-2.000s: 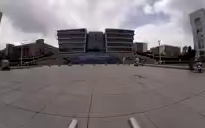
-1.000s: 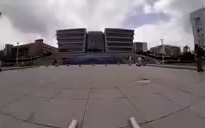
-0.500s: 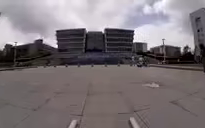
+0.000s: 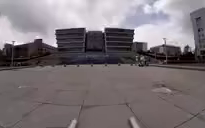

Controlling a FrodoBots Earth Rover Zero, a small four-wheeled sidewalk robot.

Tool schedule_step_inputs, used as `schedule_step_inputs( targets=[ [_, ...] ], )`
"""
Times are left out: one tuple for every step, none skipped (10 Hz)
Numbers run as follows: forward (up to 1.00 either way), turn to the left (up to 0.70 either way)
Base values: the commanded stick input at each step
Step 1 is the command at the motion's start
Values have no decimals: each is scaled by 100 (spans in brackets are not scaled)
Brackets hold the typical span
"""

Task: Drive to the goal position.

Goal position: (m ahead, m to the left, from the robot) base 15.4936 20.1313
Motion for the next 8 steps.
schedule_step_inputs(
  targets=[
    [100, 0],
    [100, 0],
    [100, 0],
    [100, 0],
    [100, 0],
    [100, 0],
    [100, 0],
    [100, 0]
  ],
)
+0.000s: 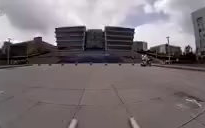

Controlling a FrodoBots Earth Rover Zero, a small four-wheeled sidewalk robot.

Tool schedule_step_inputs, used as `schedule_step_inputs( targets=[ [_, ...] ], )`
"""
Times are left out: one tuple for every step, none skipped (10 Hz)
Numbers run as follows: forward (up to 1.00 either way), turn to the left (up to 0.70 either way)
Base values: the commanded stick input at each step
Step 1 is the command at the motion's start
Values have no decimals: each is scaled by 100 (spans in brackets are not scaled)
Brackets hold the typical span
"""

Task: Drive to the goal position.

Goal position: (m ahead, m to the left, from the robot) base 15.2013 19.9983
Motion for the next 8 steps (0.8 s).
schedule_step_inputs(
  targets=[
    [100, 0],
    [100, 0],
    [100, 0],
    [100, 0],
    [100, 0],
    [100, 0],
    [100, 0],
    [100, 0]
  ],
)
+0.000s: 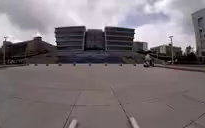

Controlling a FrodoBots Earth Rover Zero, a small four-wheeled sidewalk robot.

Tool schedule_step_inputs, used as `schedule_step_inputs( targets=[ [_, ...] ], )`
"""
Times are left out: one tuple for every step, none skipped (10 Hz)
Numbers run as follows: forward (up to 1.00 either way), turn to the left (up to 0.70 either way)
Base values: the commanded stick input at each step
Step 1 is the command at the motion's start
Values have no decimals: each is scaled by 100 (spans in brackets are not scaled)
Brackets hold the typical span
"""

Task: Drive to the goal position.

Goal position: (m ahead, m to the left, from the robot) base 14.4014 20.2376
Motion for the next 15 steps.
schedule_step_inputs(
  targets=[
    [100, 0],
    [100, 0],
    [100, 12],
    [100, 34],
    [100, 34],
    [100, 13],
    [100, 0],
    [100, 0],
    [100, 0],
    [100, 0],
    [100, 0],
    [100, 0],
    [100, 0],
    [100, 0],
    [100, 0]
  ],
)
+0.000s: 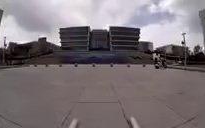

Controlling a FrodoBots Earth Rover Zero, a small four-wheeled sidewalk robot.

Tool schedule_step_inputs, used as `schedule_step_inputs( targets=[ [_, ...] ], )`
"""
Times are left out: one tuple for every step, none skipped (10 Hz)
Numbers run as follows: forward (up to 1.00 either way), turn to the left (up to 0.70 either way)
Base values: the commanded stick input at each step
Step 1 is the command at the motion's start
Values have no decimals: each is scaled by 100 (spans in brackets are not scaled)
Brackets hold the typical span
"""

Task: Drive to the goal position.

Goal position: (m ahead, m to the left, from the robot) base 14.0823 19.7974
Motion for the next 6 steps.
schedule_step_inputs(
  targets=[
    [100, 0],
    [100, 0],
    [100, 0],
    [100, 0],
    [100, 0],
    [100, 0]
  ],
)
